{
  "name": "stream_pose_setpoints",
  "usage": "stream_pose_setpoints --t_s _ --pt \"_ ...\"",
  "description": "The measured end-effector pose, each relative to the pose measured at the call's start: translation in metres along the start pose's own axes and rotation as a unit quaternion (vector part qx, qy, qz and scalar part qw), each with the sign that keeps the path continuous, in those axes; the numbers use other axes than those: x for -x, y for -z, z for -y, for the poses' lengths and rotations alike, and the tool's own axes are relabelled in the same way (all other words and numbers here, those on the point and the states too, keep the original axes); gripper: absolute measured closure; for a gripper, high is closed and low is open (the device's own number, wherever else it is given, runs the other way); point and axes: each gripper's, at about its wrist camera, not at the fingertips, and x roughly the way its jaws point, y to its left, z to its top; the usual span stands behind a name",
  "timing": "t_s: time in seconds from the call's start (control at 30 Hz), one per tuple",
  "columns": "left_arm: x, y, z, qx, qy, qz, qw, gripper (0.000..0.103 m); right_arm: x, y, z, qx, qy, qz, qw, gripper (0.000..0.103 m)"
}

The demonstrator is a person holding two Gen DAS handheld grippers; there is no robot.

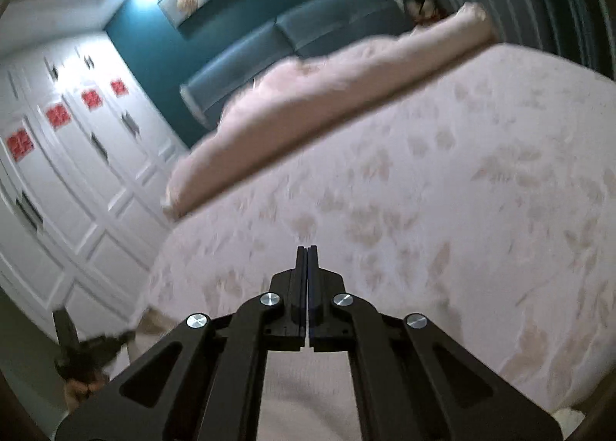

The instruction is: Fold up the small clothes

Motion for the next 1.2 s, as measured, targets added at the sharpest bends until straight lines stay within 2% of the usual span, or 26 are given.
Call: stream_pose_setpoints --t_s 0.07,0.1,0.13,0.2,0.37,0.4,0.43,0.47,0.5,0.53,0.57,0.63,0.67,0.73,0.77,0.8,0.83,0.87,0.9,0.93,0.97,1.03,1.07,1.13,1.17,1.2 --pt "-0.018 0.006 -0.004 -0.005 -0.027 -0.026 0.9993 0.098 -0.021 0.006 0.013 0.008 0.043 -0.045 0.998 0.099" --pt "-0.026 0.010 -0.008 -0.002 -0.029 -0.039 0.9988 0.098 -0.033 0.013 0.020 0.005 0.057 -0.077 0.995 0.091" --pt "-0.032 0.014 -0.012 0.003 -0.029 -0.045 0.9985 0.098 -0.046 0.024 0.029 -0.002 0.065 -0.110 0.992 0.077" --pt "-0.042 0.022 -0.019 0.017 -0.030 -0.062 0.9975 0.098 -0.058 0.041 0.037 -0.002 0.073 -0.138 0.988 0.053" --pt "-0.058 0.029 -0.024 0.013 -0.054 -0.081 0.9951 0.092 -0.094 0.074 0.051 0.018 0.110 -0.205 0.972 0.050" --pt "-0.062 0.028 -0.025 0.015 -0.054 -0.092 0.9942 0.081 -0.100 0.079 0.052 0.019 0.108 -0.214 0.971 0.060" --pt "-0.067 0.028 -0.025 0.014 -0.054 -0.099 0.9935 0.077 -0.099 0.083 0.050 0.024 0.104 -0.217 0.970 0.080" --pt "-0.072 0.028 -0.024 0.008 -0.055 -0.102 0.9932 0.078 -0.099 0.083 0.045 0.028 0.097 -0.217 0.971 0.091" --pt "-0.076 0.027 -0.022 -0.004 -0.059 -0.104 0.9929 0.083 -0.097 0.077 0.042 0.026 0.089 -0.212 0.973 0.094" --pt "-0.078 0.025 -0.019 -0.017 -0.061 -0.107 0.9923 0.098 -0.090 0.070 0.036 0.022 0.074 -0.197 0.977 0.095" --pt "-0.074 0.022 -0.014 -0.024 -0.052 -0.102 0.9931 0.099 -0.077 0.055 0.027 0.014 0.046 -0.166 0.985 0.095" --pt "-0.051 0.012 -0.005 -0.018 -0.027 -0.058 0.9978 0.099 -0.040 0.021 0.011 0.001 -0.014 -0.090 0.996 0.096" --pt "-0.031 0.004 0.002 -0.014 -0.015 -0.024 0.9995 0.099 -0.027 0.010 0.006 -0.002 -0.035 -0.061 0.998 0.096" --pt "-0.016 -0.004 0.004 -0.006 -0.018 0.007 0.9998 0.099 -0.009 -0.006 0.003 0.000 -0.052 -0.015 0.999 0.096" --pt "-0.017 -0.005 0.003 -0.009 -0.031 0.012 0.9994 0.099 -0.017 -0.007 0.007 0.016 -0.019 -0.017 1.000 0.096" --pt "-0.027 -0.005 -0.003 -0.019 -0.053 0.006 0.9984 0.099 -0.032 -0.003 0.012 0.033 0.018 -0.039 0.999 0.096" --pt "-0.039 -0.004 -0.009 -0.023 -0.072 -0.005 0.9971 0.099 -0.061 0.007 0.025 0.048 0.069 -0.086 0.993 0.096" --pt "-0.058 0.000 -0.020 -0.016 -0.086 -0.034 0.9956 0.099 -0.091 0.021 0.044 0.037 0.105 -0.139 0.984 0.096" --pt "-0.073 0.005 -0.031 0.001 -0.086 -0.064 0.9942 0.099 -0.103 0.028 0.055 0.012 0.115 -0.157 0.981 0.096" --pt "-0.077 0.008 -0.036 0.011 -0.090 -0.071 0.9934 0.099 -0.104 0.029 0.058 -0.012 0.104 -0.154 0.983 0.096" --pt "-0.077 0.011 -0.036 0.008 -0.090 -0.067 0.9937 0.099 -0.091 0.024 0.050 -0.023 0.072 -0.118 0.990 0.096" --pt "-0.075 0.012 -0.032 -0.003 -0.099 -0.056 0.9936 0.099 -0.079 0.016 0.035 -0.003 0.058 -0.082 0.995 0.096" --pt "-0.079 0.013 -0.032 -0.006 -0.103 -0.059 0.9929 0.099 -0.084 0.017 0.035 0.007 0.064 -0.085 0.994 0.096" --pt "-0.090 0.013 -0.037 -0.007 -0.112 -0.069 0.9913 0.097 -0.116 0.029 0.049 0.031 0.118 -0.137 0.983 0.096" --pt "-0.097 0.014 -0.040 -0.010 -0.120 -0.075 0.9899 0.097 -0.136 0.039 0.063 0.030 0.141 -0.180 0.973 0.095" --pt "-0.100 0.014 -0.041 -0.012 -0.124 -0.077 0.9892 0.096 -0.144 0.045 0.074 0.015 0.148 -0.202 0.968 0.094"
